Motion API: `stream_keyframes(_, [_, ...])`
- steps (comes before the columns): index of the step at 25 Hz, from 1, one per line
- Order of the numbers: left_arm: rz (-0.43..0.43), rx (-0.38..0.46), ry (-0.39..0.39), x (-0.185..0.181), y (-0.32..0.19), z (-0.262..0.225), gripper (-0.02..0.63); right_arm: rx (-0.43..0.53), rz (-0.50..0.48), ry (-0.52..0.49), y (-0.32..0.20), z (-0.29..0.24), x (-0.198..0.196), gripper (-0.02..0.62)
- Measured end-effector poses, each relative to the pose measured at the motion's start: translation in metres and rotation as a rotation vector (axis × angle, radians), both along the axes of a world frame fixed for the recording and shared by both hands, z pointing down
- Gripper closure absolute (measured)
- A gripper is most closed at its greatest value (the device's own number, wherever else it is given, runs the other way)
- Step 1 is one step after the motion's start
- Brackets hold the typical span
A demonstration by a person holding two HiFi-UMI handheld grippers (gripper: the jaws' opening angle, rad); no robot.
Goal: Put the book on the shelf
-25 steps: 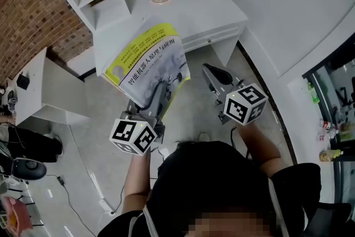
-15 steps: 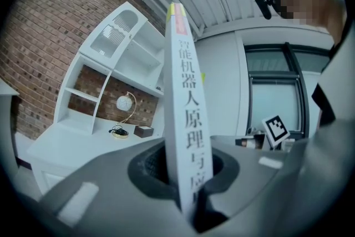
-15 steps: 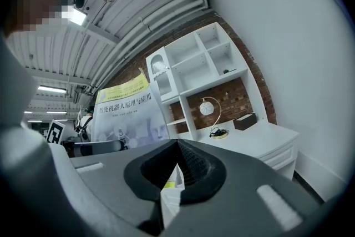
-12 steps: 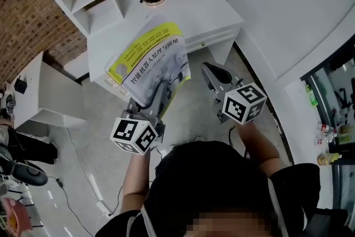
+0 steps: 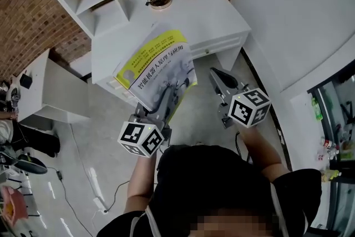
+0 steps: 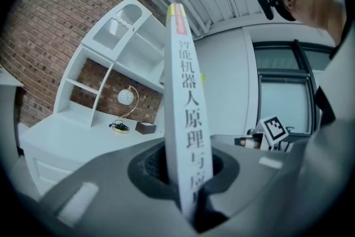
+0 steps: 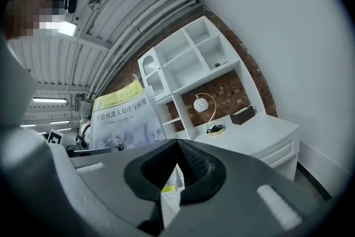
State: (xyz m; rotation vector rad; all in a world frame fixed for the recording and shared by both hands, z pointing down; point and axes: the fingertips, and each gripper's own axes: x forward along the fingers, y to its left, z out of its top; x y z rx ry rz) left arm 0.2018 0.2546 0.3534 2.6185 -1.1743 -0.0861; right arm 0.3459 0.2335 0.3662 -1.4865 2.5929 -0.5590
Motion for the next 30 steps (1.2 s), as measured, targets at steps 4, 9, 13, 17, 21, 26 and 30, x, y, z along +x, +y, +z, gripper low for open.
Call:
stream_keyframes(4, [-0.032, 0.002, -0.025, -0.003, -0.004, 0.005, 0.54, -0.012, -0.039, -0.005, -0.008, 0.006, -0.008, 0.6])
stream_keyframes(9, [-0.053, 0.003, -0.038, -0.003, -0.007, 0.011, 0.54, -0.01, -0.061, -0.021, -0.017, 0.014, -0.01, 0.6])
stream_keyframes(13, [-0.063, 0.022, -0.055, -0.007, -0.015, 0.018, 0.54, 0.011, -0.069, -0.023, -0.026, 0.02, -0.014, 0.6])
stream_keyframes(17, [-0.064, 0.028, -0.047, -0.053, -0.055, 0.011, 0.54, -0.001, -0.073, 0.006, -0.063, 0.013, -0.062, 0.6])
stream_keyframes(21, [-0.048, 0.017, -0.023, -0.08, -0.088, 0.008, 0.54, 0.007, -0.054, 0.021, -0.096, 0.001, -0.086, 0.6])
stream_keyframes(26, [-0.052, 0.018, -0.016, -0.106, -0.124, 0.006, 0.54, 0.004, -0.052, 0.038, -0.128, 0.0, -0.112, 0.6])
stream_keyframes(30, [-0.06, 0.006, -0.017, -0.128, -0.144, 0.011, 0.54, -0.008, -0.056, 0.046, -0.148, 0.006, -0.134, 0.6])
